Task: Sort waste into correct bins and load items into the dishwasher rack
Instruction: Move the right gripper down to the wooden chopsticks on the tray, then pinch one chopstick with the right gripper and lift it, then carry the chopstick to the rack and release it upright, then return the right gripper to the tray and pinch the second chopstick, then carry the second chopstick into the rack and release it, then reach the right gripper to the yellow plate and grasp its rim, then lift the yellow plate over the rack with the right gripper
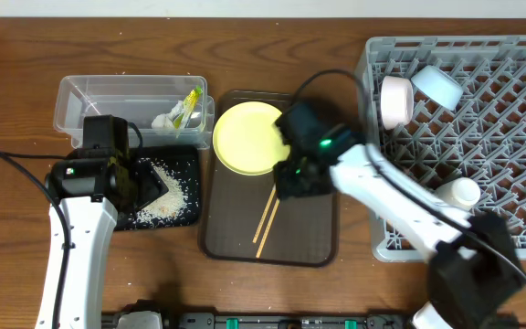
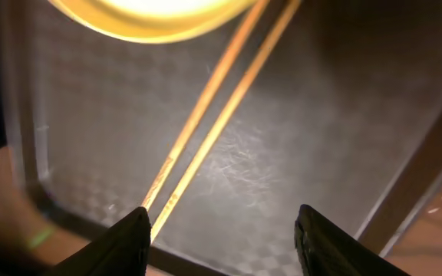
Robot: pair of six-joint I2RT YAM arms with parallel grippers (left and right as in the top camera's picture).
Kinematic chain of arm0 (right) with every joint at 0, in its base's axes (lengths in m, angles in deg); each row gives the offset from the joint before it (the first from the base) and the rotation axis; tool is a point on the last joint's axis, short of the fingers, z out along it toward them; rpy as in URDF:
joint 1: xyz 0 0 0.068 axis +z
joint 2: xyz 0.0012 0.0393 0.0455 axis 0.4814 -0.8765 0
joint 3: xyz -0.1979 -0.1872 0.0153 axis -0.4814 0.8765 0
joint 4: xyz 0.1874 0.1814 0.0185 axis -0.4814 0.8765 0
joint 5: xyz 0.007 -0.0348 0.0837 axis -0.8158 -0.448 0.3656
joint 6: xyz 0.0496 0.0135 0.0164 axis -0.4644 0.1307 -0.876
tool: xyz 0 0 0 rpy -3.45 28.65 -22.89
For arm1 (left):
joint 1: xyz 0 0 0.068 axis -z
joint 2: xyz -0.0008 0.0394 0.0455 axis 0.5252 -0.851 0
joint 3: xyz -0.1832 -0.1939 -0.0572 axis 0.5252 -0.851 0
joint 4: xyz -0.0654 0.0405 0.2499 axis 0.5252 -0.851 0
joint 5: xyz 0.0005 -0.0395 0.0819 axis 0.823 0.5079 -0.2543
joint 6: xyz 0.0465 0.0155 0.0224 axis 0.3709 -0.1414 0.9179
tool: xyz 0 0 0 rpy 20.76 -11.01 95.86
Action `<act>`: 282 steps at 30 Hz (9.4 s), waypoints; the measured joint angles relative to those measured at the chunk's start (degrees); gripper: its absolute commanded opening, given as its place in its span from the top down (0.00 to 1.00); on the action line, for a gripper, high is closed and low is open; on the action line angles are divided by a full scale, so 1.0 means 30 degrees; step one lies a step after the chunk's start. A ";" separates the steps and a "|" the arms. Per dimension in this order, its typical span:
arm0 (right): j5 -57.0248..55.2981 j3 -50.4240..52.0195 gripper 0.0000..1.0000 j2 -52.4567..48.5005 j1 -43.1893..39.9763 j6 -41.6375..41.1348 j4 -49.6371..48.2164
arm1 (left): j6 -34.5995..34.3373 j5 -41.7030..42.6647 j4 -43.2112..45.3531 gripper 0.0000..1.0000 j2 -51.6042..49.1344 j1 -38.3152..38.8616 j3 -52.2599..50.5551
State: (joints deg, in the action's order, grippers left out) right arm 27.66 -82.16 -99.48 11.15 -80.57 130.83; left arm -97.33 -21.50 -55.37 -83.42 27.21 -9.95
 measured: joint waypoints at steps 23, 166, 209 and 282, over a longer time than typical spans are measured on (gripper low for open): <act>-0.3009 0.0000 0.46 -0.4044 0.1552 -0.3738 -0.1027 | 0.0000 -0.0007 0.0000 0.14 0.0000 0.0000 0.0000; -0.2506 -0.0277 0.99 0.4721 -0.7344 0.5661 0.3133 | 0.0000 -0.0007 -0.0277 0.14 0.0000 0.0000 0.0000; -0.2004 -0.0036 0.70 0.2980 -1.0433 0.9952 0.3373 | 0.0000 -0.0007 -0.0270 0.14 0.0000 0.0000 0.0000; -0.7351 -0.0903 0.99 0.6761 -0.8488 0.8196 -0.2222 | 0.0000 -0.0007 -0.0321 0.14 0.0000 0.0000 0.0000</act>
State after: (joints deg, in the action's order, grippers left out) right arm 5.61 -84.87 -79.20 -14.32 -55.98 124.16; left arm -97.33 -21.52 -56.33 -83.42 27.21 -9.95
